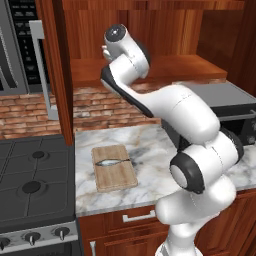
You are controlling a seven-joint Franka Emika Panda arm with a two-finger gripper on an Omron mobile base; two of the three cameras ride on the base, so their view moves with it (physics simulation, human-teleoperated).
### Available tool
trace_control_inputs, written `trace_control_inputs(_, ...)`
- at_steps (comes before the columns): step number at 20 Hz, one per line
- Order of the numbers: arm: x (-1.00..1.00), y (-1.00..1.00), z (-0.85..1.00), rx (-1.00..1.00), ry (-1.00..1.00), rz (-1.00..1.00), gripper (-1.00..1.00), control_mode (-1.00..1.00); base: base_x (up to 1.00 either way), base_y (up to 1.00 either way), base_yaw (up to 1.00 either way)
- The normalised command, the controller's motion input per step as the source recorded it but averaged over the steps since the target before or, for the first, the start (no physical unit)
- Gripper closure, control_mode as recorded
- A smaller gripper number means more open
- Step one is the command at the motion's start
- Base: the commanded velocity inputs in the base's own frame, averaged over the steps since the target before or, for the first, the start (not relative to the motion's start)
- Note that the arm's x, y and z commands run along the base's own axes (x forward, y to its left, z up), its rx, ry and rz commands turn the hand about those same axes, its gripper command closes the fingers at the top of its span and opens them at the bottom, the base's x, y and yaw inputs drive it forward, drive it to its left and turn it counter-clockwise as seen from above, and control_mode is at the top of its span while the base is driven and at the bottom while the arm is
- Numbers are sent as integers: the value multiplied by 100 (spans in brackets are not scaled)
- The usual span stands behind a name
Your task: Open the cabinet, retrieve the rolling pin, and place it next to the meat on the cutting board to prepare for tenderizing.
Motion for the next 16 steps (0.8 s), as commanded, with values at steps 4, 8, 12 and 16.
trace_control_inputs(4, -59, 34, 17, 2, -5, -1, 100, -100, 0, 0, 0)
trace_control_inputs(8, -65, 26, 19, 6, -2, 0, 100, -100, 0, 0, 0)
trace_control_inputs(12, -73, 17, 18, 12, 0, 0, 100, -100, 0, 0, 0)
trace_control_inputs(16, -75, 12, 11, 16, 0, -1, 100, -100, 0, 0, 0)
